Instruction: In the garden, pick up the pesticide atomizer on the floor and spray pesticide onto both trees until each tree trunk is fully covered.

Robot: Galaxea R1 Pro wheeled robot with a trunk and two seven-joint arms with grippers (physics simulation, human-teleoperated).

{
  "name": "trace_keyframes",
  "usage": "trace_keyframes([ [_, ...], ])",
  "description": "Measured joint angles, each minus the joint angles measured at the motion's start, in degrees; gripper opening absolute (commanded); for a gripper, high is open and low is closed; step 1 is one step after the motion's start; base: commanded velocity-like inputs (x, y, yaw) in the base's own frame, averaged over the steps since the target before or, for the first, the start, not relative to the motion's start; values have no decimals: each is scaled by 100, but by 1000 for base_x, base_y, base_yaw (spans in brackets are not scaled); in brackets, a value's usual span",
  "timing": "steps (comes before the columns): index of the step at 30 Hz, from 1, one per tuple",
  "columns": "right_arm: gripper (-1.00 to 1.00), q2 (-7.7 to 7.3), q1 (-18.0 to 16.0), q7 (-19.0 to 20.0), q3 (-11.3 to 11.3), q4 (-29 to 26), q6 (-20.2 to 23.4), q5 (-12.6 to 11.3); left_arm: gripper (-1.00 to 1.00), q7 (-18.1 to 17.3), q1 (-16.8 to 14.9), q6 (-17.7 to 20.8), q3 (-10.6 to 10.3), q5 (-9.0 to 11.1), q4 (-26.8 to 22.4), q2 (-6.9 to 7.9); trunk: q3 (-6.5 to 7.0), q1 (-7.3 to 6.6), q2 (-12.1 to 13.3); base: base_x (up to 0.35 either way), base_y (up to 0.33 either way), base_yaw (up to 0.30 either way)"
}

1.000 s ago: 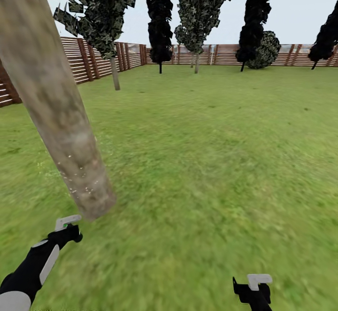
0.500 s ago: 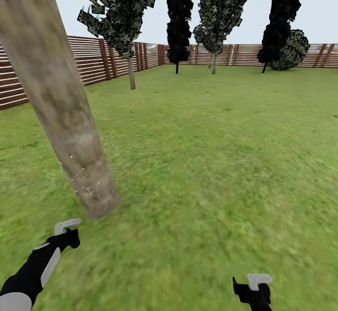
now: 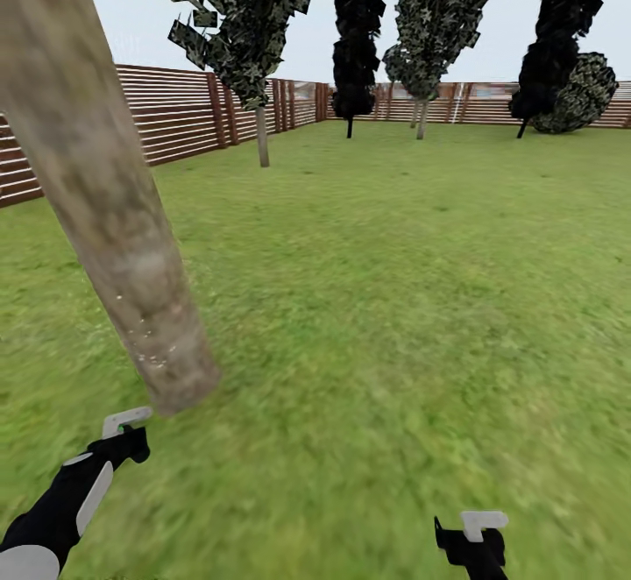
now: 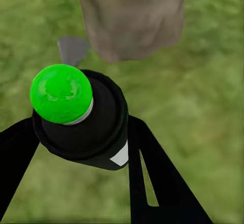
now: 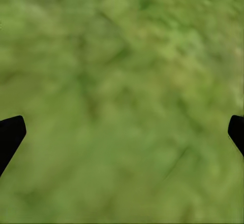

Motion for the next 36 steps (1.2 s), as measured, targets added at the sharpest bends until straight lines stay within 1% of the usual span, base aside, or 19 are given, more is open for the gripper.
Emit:
trace_keyframes([
  [14, 100, -1, 1, 2, -1, -2, 0, 0, -100, 10, -2, 2, 7, -3, 2, -1, 0, 0, 0, 138, -256, 15],
  [29, 100, 0, 0, 2, 0, 0, 0, 0, -100, 16, 0, 9, 2, -2, 5, -18, 0, 0, 0, 131, -256, 264],
  [36, 100, -1, 2, 2, -1, -2, 0, 0, -100, 16, -2, 8, 8, -2, 8, -17, 0, 0, 0, 128, -256, 12],
])
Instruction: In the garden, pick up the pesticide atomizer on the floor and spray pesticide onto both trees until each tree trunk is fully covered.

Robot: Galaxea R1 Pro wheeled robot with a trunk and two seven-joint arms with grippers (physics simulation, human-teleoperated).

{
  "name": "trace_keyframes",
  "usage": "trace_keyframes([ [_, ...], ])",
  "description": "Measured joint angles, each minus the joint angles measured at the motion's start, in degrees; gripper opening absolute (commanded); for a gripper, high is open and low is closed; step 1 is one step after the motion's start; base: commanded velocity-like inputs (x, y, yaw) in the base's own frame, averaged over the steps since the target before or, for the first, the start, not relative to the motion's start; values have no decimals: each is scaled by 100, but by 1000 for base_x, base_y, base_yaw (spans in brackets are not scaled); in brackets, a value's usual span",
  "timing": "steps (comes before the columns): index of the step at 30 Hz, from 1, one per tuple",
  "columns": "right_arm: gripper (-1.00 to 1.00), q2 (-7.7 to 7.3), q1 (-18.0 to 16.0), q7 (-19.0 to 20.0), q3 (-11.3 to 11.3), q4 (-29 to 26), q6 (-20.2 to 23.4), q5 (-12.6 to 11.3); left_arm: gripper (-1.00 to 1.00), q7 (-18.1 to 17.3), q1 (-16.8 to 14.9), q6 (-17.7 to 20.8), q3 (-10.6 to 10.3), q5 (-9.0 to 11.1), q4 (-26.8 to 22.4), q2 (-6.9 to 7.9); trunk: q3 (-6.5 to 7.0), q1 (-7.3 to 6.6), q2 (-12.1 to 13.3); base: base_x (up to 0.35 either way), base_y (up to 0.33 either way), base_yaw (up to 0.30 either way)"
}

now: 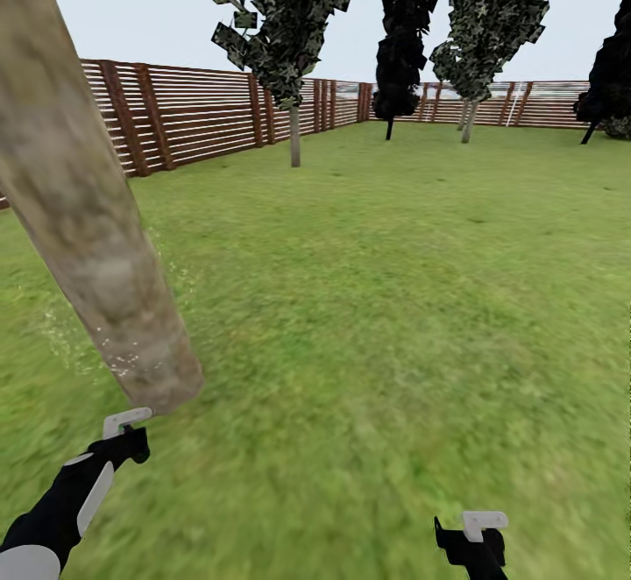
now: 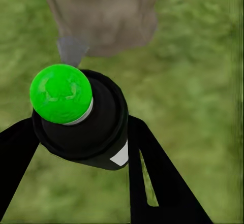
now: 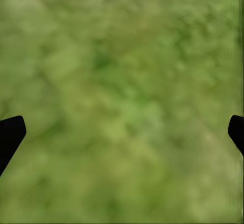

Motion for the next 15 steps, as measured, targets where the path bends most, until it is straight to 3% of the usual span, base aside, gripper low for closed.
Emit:
trace_keyframes([
  [7, 100, 0, 0, 0, 0, 0, 0, 0, -100, 0, 0, 0, 0, -1, -5, 6, 0, 0, 0, 128, -256, 18],
  [15, 100, 1, -2, 0, 1, 2, 0, 0, -100, 0, 2, 1, 1, 8, -7, 7, 0, 0, 0, 128, -256, 265],
])
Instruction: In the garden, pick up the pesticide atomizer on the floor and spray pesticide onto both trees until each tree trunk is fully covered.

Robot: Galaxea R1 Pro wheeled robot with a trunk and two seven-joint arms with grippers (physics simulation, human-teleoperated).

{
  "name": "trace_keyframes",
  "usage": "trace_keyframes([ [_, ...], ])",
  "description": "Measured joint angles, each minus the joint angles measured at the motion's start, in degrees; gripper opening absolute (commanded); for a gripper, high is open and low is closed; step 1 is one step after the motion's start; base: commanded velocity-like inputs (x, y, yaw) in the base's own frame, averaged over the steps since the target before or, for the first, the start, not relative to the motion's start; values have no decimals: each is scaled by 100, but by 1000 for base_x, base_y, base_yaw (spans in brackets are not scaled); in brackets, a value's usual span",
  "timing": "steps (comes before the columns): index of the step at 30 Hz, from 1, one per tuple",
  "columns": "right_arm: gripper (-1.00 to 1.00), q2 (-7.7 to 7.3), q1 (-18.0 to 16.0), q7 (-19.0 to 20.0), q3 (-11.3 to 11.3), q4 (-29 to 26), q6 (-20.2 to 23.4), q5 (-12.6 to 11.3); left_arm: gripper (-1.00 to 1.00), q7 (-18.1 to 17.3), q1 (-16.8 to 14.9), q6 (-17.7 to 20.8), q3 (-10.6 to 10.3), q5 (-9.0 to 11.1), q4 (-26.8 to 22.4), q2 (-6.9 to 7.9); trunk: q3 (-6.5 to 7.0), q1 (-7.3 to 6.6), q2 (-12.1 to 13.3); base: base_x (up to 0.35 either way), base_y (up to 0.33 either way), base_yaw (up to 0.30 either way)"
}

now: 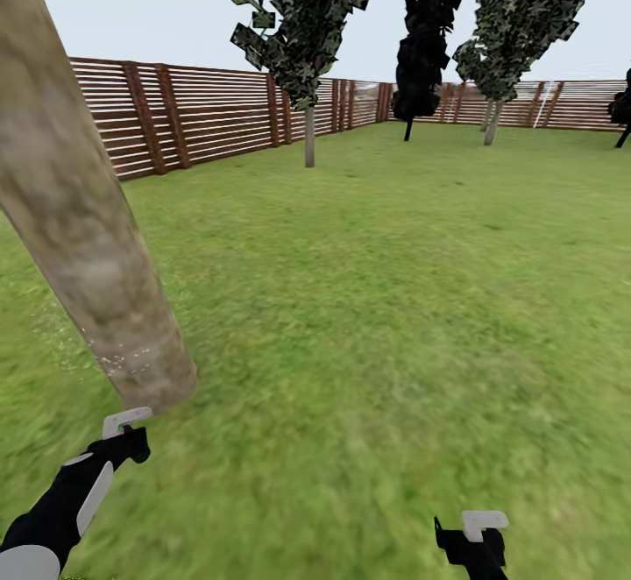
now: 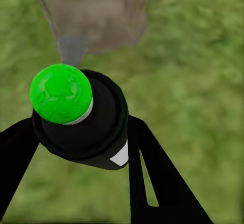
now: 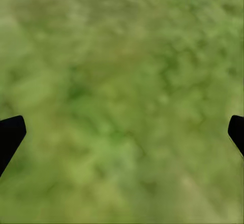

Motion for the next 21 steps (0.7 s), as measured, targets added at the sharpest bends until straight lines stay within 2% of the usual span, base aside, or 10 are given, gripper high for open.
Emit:
trace_keyframes([
  [9, 100, 0, 0, 0, 0, 0, 0, 0, -100, 0, 0, 8, 0, 4, -1, -3, 0, 0, 0, 129, -256, 277],
  [15, 100, -1, 2, 0, -1, -2, 0, 0, -100, 0, -2, 10, -1, 1, 3, -7, 0, 0, 0, 155, -256, 44],
  [21, 100, 0, 0, 0, 0, 0, 0, 0, -100, 0, 0, 9, 0, 8, 0, -6, 0, 0, 0, 115, -259, 249],
])
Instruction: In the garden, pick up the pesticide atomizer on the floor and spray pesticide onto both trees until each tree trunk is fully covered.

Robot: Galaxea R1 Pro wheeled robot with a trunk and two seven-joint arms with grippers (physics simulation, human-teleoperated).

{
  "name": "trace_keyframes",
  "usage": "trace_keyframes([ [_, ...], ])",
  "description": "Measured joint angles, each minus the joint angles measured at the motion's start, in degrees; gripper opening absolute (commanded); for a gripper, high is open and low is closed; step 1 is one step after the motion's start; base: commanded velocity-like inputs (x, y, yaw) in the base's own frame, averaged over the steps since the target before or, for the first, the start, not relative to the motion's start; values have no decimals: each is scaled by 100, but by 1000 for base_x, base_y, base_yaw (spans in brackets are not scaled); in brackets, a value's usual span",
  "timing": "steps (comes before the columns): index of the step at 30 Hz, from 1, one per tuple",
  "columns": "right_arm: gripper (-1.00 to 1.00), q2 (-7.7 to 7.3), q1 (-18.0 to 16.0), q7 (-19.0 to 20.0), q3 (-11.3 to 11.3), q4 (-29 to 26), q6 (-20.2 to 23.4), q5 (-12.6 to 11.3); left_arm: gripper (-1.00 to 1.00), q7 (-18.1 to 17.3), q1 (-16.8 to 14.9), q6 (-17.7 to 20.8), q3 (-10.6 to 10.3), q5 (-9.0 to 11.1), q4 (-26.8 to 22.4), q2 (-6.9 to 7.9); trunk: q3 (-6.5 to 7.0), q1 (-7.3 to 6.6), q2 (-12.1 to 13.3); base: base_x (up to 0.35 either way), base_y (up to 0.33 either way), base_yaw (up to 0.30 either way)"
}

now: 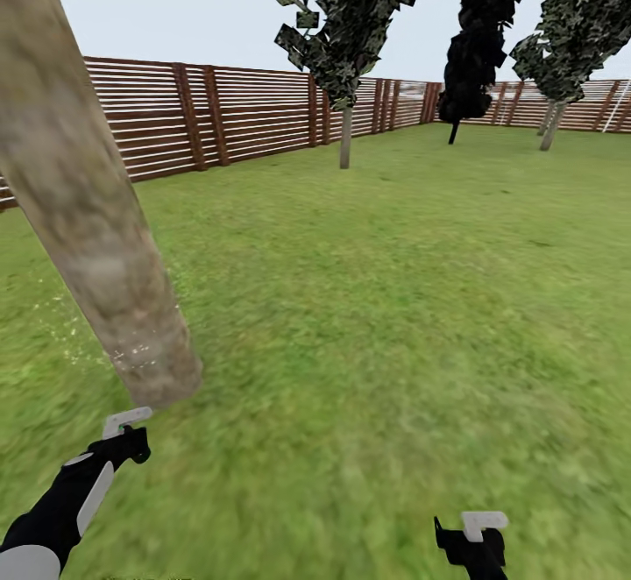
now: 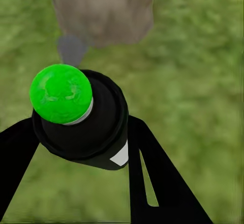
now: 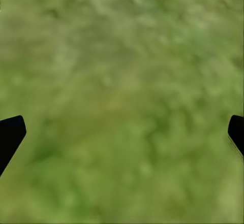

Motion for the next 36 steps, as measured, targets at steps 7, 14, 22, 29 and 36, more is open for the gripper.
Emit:
trace_keyframes([
  [7, 100, 0, 0, 0, 0, 0, 0, 0, -100, -1, 0, 3, 0, -2, 2, -1, 0, 0, 0, 98, -262, 278],
  [14, 100, 0, 0, 0, 0, 0, 0, 0, -100, -8, 0, 0, 0, 9, 5, -1, 0, -1, 0, 165, -248, 278],
  [22, 100, 0, 1, 2, -2, -1, 1, 0, -100, -1, -1, 16, 24, 10, 6, 4, 0, 0, 0, 195, -103, 277],
  [29, 100, 0, 2, -2, -3, -1, 1, 0, -100, -74, -58, 157, -53, -54, -631, 32, 0, 1, 0, 4, -1, 154],
  [36, 100, -9, 2, -15, -10, -1, -3, -9, -100, -815, -117, 1805, -928, -250, -2335, 81, 0, 1, 0, 0, 0, 2],
])
